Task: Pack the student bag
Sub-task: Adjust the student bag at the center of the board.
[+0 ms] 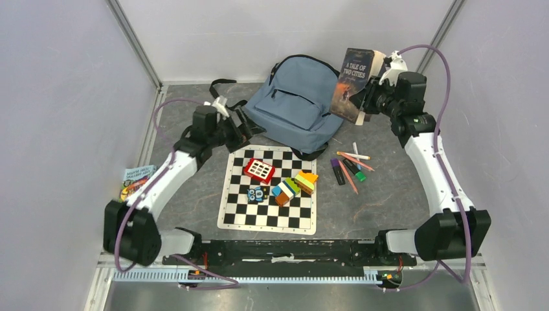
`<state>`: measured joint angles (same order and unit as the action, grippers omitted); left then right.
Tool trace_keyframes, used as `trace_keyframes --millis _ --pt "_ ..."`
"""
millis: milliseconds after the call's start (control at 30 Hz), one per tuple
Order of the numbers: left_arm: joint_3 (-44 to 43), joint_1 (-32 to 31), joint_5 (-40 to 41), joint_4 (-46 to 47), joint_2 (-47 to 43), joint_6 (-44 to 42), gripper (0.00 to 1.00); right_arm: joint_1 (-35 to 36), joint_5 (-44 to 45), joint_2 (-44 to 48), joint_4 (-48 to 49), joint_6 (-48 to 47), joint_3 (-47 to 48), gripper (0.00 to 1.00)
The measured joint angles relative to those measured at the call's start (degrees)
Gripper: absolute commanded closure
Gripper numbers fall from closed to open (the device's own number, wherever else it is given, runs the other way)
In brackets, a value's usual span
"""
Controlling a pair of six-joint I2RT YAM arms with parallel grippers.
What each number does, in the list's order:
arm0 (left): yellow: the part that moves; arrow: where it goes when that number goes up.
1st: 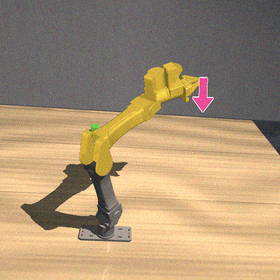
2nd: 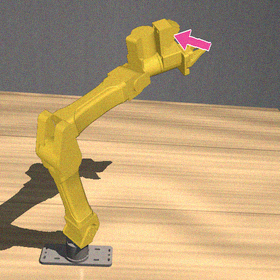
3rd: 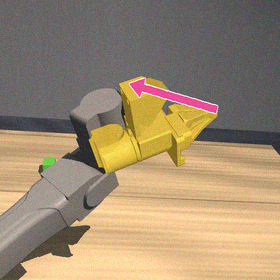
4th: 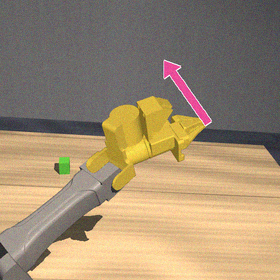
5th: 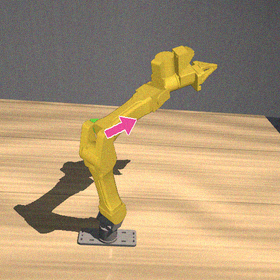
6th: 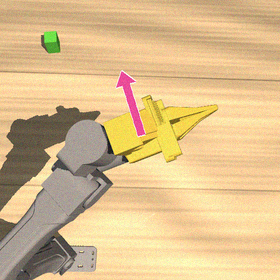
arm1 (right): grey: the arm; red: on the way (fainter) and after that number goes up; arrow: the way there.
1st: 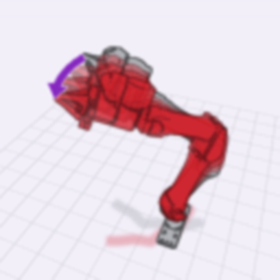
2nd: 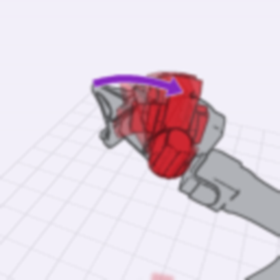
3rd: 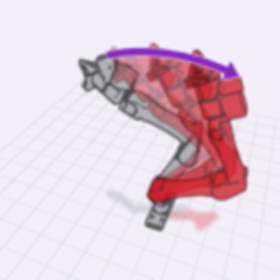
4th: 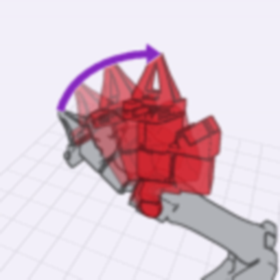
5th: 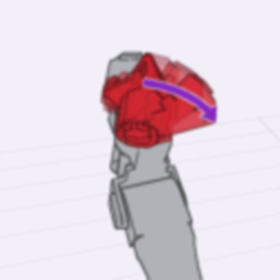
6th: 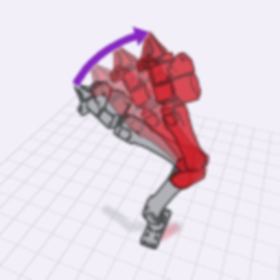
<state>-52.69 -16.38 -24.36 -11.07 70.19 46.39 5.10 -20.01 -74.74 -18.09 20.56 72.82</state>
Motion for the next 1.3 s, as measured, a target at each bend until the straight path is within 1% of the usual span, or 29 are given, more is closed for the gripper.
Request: trace_keyframes --millis 167,367,533,567,600,667,733,767,800,833,867,1000,1100,1167,1300 --pt "-8.2 -5.3 5.5 1.7 15.2 4.7 0.0 -2.8 0.7 -2.2 -0.1 -2.1 1.0 1.0" --pt "-17.7 -8.6 9.4 2.8 32.8 10.1 0.0 -2.9 0.6 -2.2 -1.0 -3.9 1.0 1.0" --pt "-23.5 -9.7 10.2 4.0 41.9 13.5 0.0 -2.8 0.5 -0.7 -1.0 -4.8 -0.8 1.0" --pt "-24.6 -9.8 10.3 4.2 43.1 14.0 0.03 -2.8 0.5 -0.3 -1.0 -5.0 -1.4 1.0" --pt "-25.4 -9.8 10.3 4.3 44.0 14.3 0.11 -2.8 0.5 0.1 -1.0 -5.1 -1.9 1.0" --pt "-26.8 -9.9 10.2 4.6 45.5 14.5 0.37 -2.8 0.5 1.0 -1.4 -5.5 -3.0 1.0" --pt "-27.4 -9.9 9.6 4.9 46.1 14.7 0.65 -2.8 0.5 1.9 -2.3 -5.9 -3.6 1.0" --pt "-27.7 -9.9 9.2 4.9 46.1 14.4 0.77 -2.8 0.6 2.2 -2.7 -6.2 -3.8 1.0" --pt "-28.3 -9.8 9.1 4.8 46.1 13.9 0.86 -2.8 0.7 2.6 -3.2 -6.6 -3.9 1.0" --pt "-29.1 -9.8 9.0 4.5 46.1 13.4 0.93 -2.8 0.9 2.9 -3.7 -7.0 -4.0 1.0" --pt "-29.9 -9.7 9.1 3.8 46.0 12.5 0.98 -2.8 1.1 3.1 -3.9 -7.3 -4.0 1.0" --pt "-31.7 -7.7 8.8 -0.3 43.6 9.1 0.98 -2.8 2.2 4.0 -4.3 -8.5 -4.2 1.0" --pt "-33.6 -3.7 6.3 -3.6 40.2 7.1 0.98 -2.8 2.7 4.7 -4.8 -8.9 -4.2 1.0" --pt "-36.7 -0.5 4.3 -6.3 38.8 5.0 0.98 -2.8 3.0 5.3 -5.3 -9.1 -4.2 1.0" --pt "-47.9 6.7 -0.9 -16.3 37.7 -1.8 0.98 -2.8 3.2 6.4 -6.3 -9.6 -4.2 1.0"
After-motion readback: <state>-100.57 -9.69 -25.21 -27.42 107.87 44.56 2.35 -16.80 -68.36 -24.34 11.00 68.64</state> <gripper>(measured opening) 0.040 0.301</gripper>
